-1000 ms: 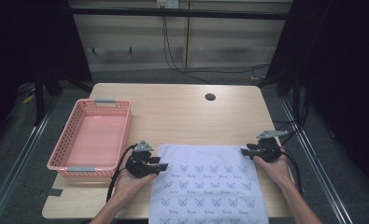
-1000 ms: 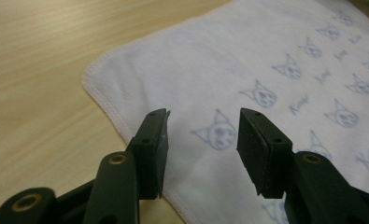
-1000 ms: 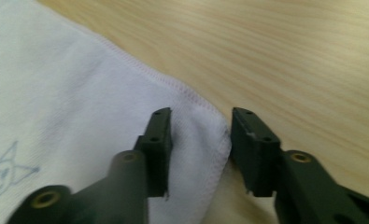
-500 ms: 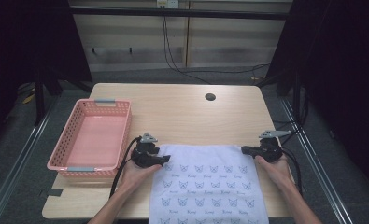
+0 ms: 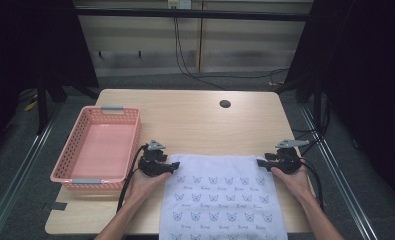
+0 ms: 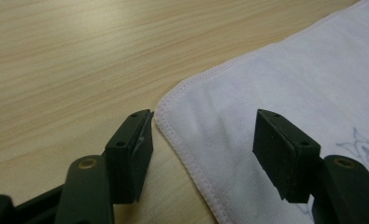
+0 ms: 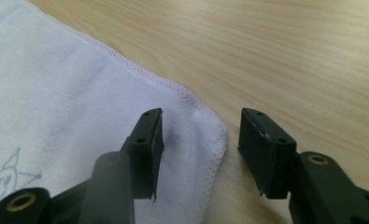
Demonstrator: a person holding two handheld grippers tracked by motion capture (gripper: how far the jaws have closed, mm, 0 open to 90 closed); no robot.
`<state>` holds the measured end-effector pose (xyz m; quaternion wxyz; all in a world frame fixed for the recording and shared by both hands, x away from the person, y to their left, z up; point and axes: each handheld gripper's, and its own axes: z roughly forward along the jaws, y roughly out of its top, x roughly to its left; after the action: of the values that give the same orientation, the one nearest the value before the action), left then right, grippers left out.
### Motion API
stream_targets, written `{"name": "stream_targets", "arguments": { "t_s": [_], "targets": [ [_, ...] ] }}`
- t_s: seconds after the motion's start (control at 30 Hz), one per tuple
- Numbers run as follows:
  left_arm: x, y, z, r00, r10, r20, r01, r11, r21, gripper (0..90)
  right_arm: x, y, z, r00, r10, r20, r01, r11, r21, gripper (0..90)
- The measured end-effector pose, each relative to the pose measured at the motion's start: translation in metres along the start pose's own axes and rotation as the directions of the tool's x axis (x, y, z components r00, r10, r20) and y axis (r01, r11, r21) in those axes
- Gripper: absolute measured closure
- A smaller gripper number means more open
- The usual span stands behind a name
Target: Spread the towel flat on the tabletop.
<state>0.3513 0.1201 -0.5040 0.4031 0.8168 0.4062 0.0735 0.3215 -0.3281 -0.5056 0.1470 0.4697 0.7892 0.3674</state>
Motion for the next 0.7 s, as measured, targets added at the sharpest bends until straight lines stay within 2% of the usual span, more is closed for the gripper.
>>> {"name": "stream_targets", "arguments": {
  "t_s": [0.07, 0.1, 0.2, 0.23, 0.27, 0.3, 0.37, 0.43, 0.47, 0.53, 0.63, 0.7],
  "targets": [
    [0.0, 0.0, 0.001, 0.9999, 0.012, -0.002, -0.012, 0.9999, 0.0, 38.0, 0.001, 0.0, 0.0, 0.9998, -0.001, -0.021, 0.001, 1.0, -0.003, 49.7],
    [-0.001, 0.0, 0.001, 0.9992, 0.038, -0.013, -0.038, 0.9993, 0.005, 40.1, 0.003, -0.001, 0.0, 0.9991, -0.009, -0.043, 0.009, 1.0, -0.003, 50.1],
    [-0.004, 0.0, 0.003, 0.9974, 0.047, 0.054, -0.047, 0.9989, 0.002, 49.0, 0.008, -0.001, 0.0, 0.996, -0.026, -0.085, 0.027, 0.9996, 0.006, 51.8],
    [-0.004, 0.0, 0.003, 0.9954, 0.058, 0.076, -0.059, 0.9982, 0.008, 53.8, 0.01, -0.001, -0.001, 0.9965, -0.023, -0.08, 0.024, 0.9997, 0.009, 57.2],
    [-0.005, 0.001, 0.004, 0.9934, 0.071, 0.09, -0.073, 0.9972, 0.016, 55.7, 0.01, -0.001, -0.001, 0.9963, -0.025, -0.083, 0.026, 0.9996, 0.01, 61.1],
    [-0.007, 0.003, 0.004, 0.9943, 0.077, 0.074, -0.079, 0.9965, 0.027, 58.6, 0.01, -0.001, -0.001, 0.996, -0.026, -0.085, 0.027, 0.9996, 0.01, 63.1],
    [-0.007, 0.005, 0.008, 0.9913, 0.067, 0.114, -0.071, 0.9969, 0.035, 71.2, 0.01, -0.001, 0.0, 0.995, -0.028, -0.096, 0.03, 0.9995, 0.014, 73.8],
    [-0.007, 0.004, 0.012, 0.9904, 0.057, 0.126, -0.06, 0.998, 0.021, 84.2, 0.011, -0.001, 0.0, 0.9935, -0.019, -0.112, 0.022, 0.9995, 0.023, 79.5],
    [-0.006, 0.004, 0.012, 0.9881, 0.034, 0.15, -0.037, 0.9991, 0.021, 85.6, 0.011, -0.001, 0.0, 0.9931, -0.025, -0.115, 0.027, 0.9994, 0.022, 81.1],
    [-0.005, 0.004, 0.012, 0.989, 0.028, 0.145, -0.032, 0.9992, 0.026, 86.8, 0.011, -0.001, -0.001, 0.9912, -0.021, -0.13, 0.025, 0.9992, 0.03, 83.2],
    [-0.003, 0.006, 0.008, 0.9862, 0.011, 0.165, -0.015, 0.9996, 0.023, 87.1, 0.009, 0.001, -0.003, 0.9887, 0.017, -0.149, -0.013, 0.9994, 0.032, 84.1],
    [-0.003, 0.009, 0.003, 0.9857, 0.007, 0.168, -0.008, 1.0, 0.001, 87.0, 0.005, 0.005, -0.008, 0.9857, 0.026, -0.167, -0.027, 0.9996, -0.005, 84.2]
  ]
}}
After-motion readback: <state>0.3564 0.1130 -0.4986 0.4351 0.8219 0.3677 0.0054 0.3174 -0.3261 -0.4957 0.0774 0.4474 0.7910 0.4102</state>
